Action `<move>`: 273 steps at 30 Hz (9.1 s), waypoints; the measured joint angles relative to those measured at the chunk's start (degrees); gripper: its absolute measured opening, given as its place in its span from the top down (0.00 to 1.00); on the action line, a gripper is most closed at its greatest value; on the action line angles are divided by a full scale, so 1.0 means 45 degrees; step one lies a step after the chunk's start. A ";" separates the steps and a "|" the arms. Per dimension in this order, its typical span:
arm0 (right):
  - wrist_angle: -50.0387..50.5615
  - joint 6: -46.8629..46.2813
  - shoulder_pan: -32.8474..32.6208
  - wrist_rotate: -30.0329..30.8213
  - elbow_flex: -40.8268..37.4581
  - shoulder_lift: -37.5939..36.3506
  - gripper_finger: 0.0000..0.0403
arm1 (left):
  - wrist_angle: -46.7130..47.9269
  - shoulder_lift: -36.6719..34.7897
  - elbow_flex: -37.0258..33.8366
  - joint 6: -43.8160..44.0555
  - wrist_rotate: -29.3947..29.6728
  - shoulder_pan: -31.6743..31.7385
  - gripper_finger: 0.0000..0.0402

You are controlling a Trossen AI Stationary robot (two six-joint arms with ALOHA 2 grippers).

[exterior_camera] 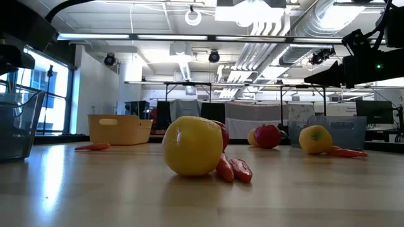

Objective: Sort produce into baskets
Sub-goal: Put the lemon into the bottom gray bin

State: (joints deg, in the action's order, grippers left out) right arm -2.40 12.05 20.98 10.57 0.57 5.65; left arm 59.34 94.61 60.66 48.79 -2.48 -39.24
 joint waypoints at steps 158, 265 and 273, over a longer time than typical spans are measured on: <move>-0.6472 -0.2947 -0.3066 -0.0687 1.1493 2.0616 0.62 | -2.0618 -0.6762 -0.7133 -0.9023 -0.5984 1.4114 1.00; -0.5985 -0.1671 -0.4252 0.0110 1.0863 2.0530 0.96 | -0.0917 -0.7962 -0.2049 0.0316 -0.3152 0.3864 0.58; -0.5986 -0.1582 -0.4252 0.0106 1.0863 2.0526 1.00 | -0.0568 -0.6527 -0.2068 0.2232 -0.2894 0.3077 0.58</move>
State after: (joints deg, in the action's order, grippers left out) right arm -29.34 4.93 1.85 11.04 49.45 98.02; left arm 56.78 65.23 51.35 58.83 -15.50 -25.40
